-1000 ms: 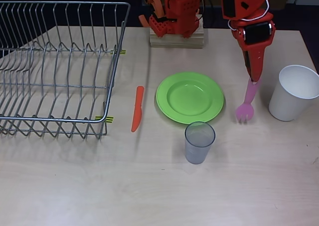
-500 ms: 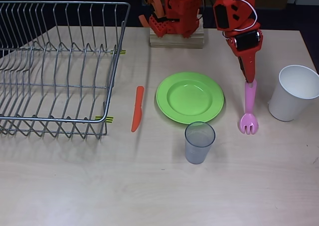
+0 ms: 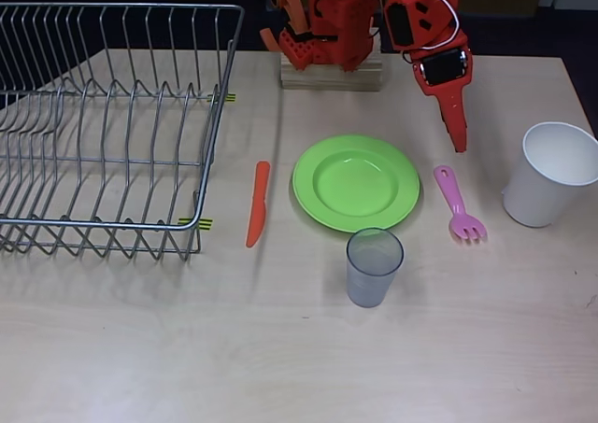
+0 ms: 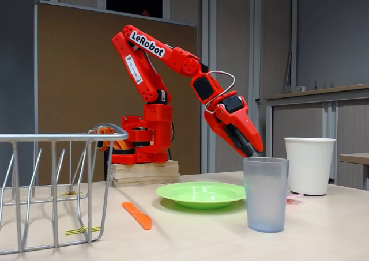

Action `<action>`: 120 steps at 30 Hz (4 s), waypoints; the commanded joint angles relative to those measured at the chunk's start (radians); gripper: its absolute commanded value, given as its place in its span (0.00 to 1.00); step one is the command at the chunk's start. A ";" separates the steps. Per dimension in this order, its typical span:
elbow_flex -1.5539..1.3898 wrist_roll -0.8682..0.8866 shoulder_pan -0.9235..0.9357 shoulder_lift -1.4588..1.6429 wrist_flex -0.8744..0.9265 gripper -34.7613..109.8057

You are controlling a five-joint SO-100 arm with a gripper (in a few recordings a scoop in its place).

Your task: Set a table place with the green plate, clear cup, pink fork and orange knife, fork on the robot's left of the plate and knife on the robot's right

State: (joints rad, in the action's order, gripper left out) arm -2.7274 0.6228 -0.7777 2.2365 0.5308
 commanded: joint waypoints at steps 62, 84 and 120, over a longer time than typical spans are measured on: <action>-0.414 -0.635 0.624 1.089 0.684 0.24; -0.414 -0.635 0.624 1.088 0.684 0.24; -0.414 -0.635 0.624 1.088 0.684 0.24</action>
State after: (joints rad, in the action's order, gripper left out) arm -3.1447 0.0077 -0.1427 3.3165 1.2011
